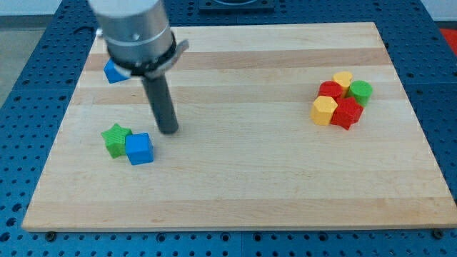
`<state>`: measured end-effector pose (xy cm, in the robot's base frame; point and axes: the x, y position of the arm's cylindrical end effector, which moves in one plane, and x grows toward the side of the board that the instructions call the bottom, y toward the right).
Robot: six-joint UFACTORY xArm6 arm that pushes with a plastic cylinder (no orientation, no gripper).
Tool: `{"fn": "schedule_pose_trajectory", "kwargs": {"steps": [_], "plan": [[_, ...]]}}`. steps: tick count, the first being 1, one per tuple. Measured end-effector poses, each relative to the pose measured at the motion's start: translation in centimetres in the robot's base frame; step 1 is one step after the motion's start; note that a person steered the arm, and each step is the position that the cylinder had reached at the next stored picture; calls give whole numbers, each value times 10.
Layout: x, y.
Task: Move blue triangle towards green star
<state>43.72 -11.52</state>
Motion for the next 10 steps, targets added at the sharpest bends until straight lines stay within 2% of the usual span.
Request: {"fn": "schedule_pose_trajectory", "kwargs": {"steps": [2,4,5,7,8,10], "plan": [[-21,2],[-156,-1],[-175,-45],[-175,-124],[-172,-137],[-97,-123]]}}
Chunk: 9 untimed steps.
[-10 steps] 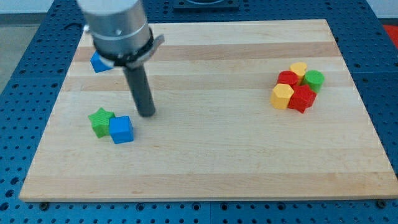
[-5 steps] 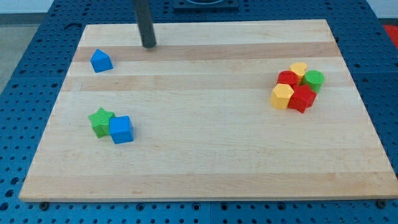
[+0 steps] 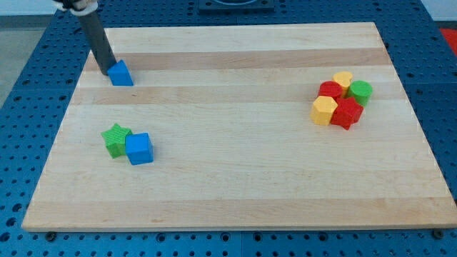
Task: Move blue triangle towards green star
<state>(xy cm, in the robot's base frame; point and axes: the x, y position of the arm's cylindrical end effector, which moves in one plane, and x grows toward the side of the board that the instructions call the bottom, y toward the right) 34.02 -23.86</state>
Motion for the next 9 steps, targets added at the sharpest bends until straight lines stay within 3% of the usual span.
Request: {"fn": "schedule_pose_trajectory", "kwargs": {"steps": [2,3,5,6,9], "plan": [[98,6],[102,2],[-27,-11],[-54,9],[-21,20]]}}
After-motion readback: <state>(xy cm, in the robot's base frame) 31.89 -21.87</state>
